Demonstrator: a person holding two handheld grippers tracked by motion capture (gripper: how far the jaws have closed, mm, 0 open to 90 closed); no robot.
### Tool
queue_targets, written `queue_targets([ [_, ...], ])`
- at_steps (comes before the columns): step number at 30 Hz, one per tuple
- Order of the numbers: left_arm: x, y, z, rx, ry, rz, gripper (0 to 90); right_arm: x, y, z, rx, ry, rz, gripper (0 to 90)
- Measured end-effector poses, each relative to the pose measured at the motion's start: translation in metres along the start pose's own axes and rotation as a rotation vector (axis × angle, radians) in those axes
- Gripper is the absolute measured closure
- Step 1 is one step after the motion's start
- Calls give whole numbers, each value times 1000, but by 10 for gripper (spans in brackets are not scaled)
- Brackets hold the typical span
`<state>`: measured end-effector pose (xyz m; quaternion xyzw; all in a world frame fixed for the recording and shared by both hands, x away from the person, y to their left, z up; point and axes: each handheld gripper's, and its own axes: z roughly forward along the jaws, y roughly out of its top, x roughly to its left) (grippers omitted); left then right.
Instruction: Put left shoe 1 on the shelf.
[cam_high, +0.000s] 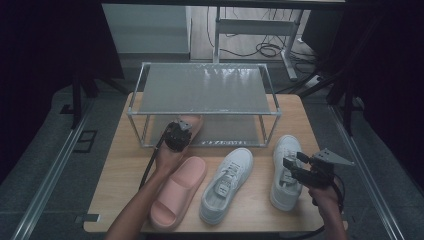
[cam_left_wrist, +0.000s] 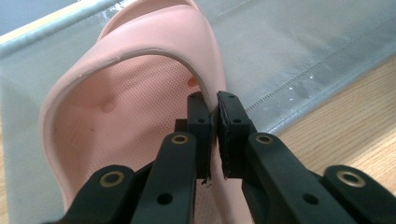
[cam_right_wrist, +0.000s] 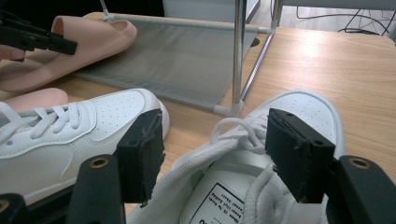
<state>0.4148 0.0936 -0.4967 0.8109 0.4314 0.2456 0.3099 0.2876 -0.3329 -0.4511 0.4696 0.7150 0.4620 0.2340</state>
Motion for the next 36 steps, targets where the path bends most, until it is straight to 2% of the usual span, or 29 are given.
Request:
queue_targets([
  [8,3,3,5,14,15,-4,840,0,0,1,3,0,-2,376],
  [11,2,2,6,19,23,-8,817,0,0,1,4,1,-4,375],
  [12,2,2,5,16,20,-11,772,0,0,1,4,2,-3,375],
  [14,2,2,0,10,16,-11,692,0,0,0,3,-1,-3,376],
  [16,2,0,-7,3,15,-1,652,-1,0,0,2,-2,-1,375],
  [17,1,-1,-11,-7,11,-13,642,-1,0,0,1,-3,-1,376],
  [22,4,-11,-32,-19,-23,-3,600,-1,0,0,0,-5,1,376],
  [26,8,-21,-48,-36,-42,0,618,-1,0,-1,0,-6,2,376],
  [28,11,-26,-56,-40,-55,-11,649,-1,0,0,1,-7,2,376],
  [36,16,-46,-81,-46,-77,-40,843,-1,-1,1,7,-7,2,375],
])
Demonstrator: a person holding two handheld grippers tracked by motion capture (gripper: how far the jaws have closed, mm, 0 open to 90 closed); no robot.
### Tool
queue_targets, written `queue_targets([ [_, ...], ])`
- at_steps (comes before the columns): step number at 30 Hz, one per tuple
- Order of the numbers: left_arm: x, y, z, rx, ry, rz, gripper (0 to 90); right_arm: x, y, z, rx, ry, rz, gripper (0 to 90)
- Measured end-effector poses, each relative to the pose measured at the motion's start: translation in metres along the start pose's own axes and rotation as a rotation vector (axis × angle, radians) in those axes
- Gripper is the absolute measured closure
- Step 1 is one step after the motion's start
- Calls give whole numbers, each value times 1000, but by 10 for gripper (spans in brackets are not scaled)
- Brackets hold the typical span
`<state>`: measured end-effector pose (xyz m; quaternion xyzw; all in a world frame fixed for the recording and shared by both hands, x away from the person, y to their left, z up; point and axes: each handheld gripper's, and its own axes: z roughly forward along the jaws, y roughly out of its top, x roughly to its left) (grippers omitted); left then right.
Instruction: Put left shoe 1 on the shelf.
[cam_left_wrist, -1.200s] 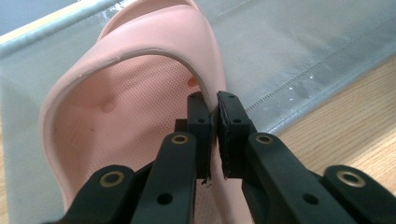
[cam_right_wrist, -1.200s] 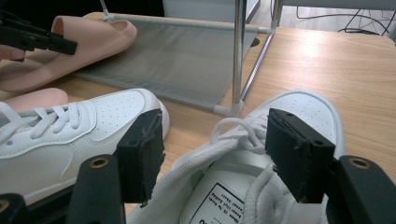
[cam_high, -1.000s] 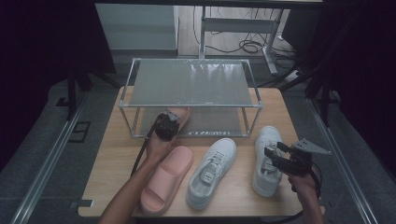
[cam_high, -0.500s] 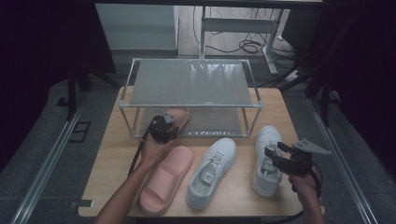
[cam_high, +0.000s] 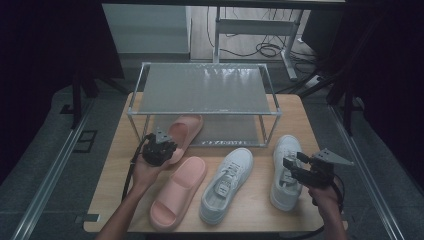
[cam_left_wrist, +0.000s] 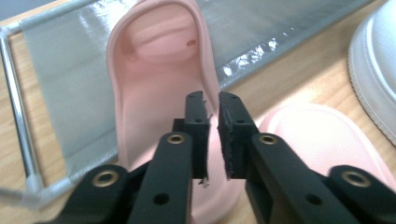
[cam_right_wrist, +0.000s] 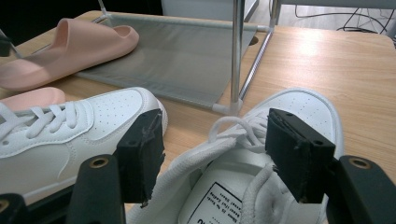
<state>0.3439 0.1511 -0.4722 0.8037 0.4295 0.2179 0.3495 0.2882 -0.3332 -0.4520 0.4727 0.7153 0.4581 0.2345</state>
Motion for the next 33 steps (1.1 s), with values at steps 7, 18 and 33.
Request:
queue_targets([
  [7,5,-19,-13,20,6,-7,899,0,0,0,-6,-5,2,376],
  [18,17,-51,-25,78,-3,-23,900,2,-1,2,4,0,-2,376],
  [33,25,-70,-11,152,3,-37,899,3,-2,4,10,0,0,376],
])
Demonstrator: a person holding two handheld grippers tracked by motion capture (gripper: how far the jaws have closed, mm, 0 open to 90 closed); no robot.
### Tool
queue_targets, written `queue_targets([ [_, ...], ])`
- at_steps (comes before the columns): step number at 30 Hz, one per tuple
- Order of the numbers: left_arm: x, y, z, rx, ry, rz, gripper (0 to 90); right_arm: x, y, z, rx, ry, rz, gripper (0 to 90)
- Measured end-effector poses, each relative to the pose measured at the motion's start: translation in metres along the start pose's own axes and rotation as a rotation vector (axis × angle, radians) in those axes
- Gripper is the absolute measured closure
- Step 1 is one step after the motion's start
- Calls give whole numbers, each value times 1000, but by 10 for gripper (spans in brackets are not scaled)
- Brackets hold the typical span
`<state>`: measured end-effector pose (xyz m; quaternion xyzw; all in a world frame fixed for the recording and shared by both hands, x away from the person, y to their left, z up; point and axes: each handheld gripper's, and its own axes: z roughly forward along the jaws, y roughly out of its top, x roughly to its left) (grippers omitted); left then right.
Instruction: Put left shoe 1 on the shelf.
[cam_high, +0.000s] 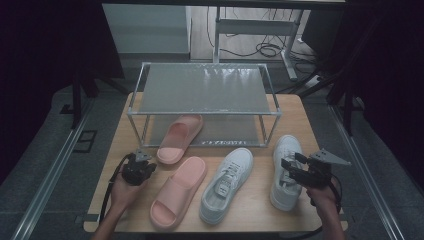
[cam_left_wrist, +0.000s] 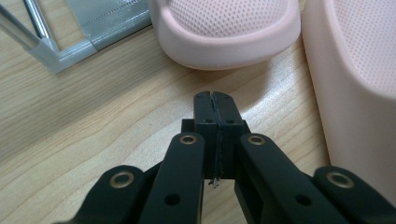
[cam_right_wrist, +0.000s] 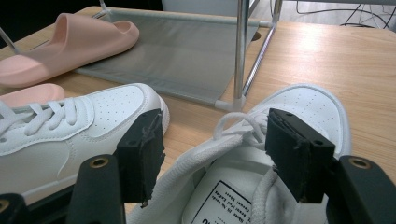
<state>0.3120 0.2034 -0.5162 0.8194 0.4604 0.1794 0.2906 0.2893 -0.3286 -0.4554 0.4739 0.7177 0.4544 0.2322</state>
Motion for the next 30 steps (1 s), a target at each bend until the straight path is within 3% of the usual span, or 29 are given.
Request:
queue_targets([
  [9,-3,7,12,20,-14,12,900,-2,0,-1,-2,-6,4,376],
  [18,-12,13,5,9,-25,51,900,-2,1,-2,-7,-4,2,376],
  [30,-17,28,17,26,-46,73,898,-1,0,-1,-2,-2,2,376],
])
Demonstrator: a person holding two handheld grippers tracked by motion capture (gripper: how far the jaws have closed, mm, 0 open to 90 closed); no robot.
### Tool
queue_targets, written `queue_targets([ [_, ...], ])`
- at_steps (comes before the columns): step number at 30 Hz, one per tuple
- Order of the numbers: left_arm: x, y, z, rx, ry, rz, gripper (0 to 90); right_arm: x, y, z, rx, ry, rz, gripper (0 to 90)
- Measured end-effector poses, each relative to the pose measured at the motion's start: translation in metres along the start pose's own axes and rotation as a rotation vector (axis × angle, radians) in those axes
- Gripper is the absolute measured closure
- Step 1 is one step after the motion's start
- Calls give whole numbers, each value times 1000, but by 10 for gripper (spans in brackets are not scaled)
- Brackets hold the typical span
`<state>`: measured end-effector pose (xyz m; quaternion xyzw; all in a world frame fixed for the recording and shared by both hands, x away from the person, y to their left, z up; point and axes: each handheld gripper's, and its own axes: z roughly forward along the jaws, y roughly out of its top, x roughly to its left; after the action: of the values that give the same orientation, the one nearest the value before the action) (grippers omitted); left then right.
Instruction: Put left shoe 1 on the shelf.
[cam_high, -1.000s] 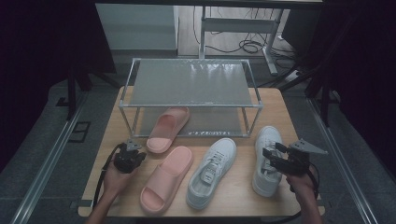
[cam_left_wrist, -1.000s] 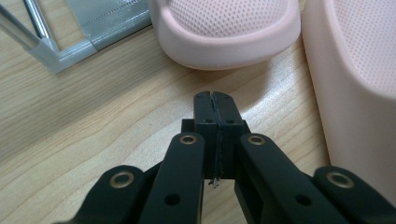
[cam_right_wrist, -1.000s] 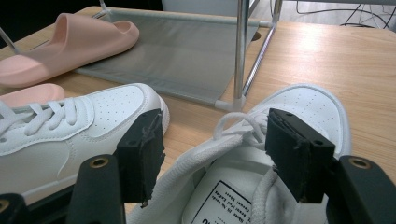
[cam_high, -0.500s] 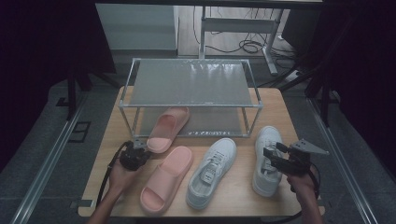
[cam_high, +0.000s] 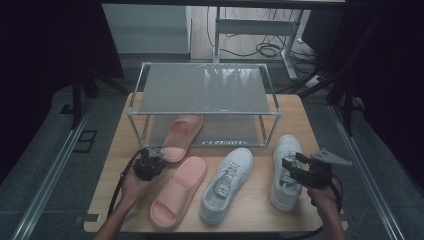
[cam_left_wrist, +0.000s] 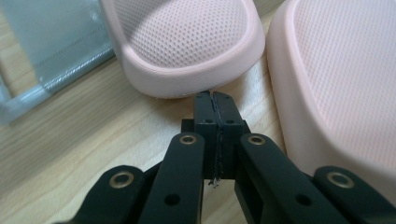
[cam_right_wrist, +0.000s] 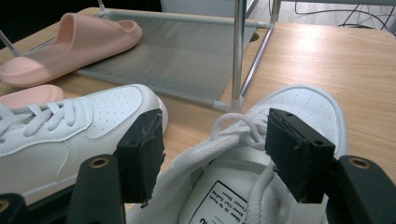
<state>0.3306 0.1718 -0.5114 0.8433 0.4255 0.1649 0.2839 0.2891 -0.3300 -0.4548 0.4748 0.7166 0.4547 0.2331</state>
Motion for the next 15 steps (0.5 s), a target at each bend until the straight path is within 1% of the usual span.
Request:
queue_targets([
  [3,-1,7,6,13,0,13,898,0,0,0,0,-1,-2,376],
  [6,-2,16,12,23,-12,22,899,0,0,0,1,-1,0,376],
  [10,-4,26,20,34,-10,41,898,-1,-1,0,2,-2,3,376],
  [12,-5,30,25,37,-10,37,898,-1,-1,0,3,-2,3,376],
  [13,-5,32,26,38,-13,44,899,-1,-1,0,3,-1,3,376],
  [15,-5,36,30,35,-13,36,898,-1,-1,0,2,-1,3,376],
])
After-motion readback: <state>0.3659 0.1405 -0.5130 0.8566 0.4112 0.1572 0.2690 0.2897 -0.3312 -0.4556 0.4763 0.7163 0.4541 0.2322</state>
